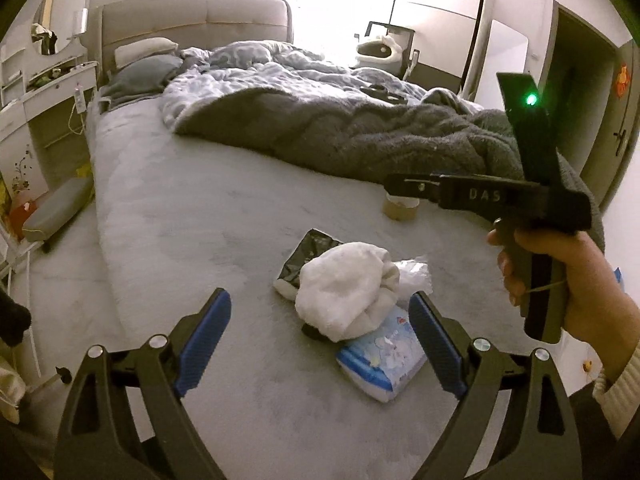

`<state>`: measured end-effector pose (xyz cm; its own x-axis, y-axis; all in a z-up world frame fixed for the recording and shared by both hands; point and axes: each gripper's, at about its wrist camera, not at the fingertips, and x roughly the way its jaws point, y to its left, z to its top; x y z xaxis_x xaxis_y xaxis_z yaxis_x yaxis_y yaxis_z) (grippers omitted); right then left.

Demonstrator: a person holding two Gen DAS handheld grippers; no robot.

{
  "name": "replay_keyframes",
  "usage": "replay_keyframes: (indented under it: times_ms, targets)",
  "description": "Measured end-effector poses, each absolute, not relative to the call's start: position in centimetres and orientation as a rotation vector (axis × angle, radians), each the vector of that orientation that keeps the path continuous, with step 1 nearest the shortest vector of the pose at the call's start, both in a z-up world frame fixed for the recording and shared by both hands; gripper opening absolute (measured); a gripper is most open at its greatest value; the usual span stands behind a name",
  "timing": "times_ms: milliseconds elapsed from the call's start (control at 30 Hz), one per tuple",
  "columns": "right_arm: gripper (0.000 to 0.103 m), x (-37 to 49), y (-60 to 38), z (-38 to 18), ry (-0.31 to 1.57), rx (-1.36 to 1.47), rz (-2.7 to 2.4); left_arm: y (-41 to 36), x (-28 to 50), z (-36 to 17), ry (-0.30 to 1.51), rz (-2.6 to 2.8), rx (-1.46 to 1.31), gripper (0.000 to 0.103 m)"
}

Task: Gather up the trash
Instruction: 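Grasp the white towel with the left tool while the right grasps the cardboard tape core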

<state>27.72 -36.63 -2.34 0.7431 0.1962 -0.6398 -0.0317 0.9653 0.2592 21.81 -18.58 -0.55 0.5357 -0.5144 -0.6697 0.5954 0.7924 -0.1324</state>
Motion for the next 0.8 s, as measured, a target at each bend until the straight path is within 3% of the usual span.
replay_keyframes:
  times_ms: [433, 800]
  targets:
    - [0.097, 28.3, -37.7, -4.3, 0.781, 0.238, 0.106, -22.3, 23.6, -3.5, 0.85, -0.666, 0.102, 0.092]
    - [0.098, 28.0, -40.6, -6.1, 0.845, 0.262, 0.046, -23.0, 24.9, -4.2, 0.886, -0.679, 0.037, 0.063]
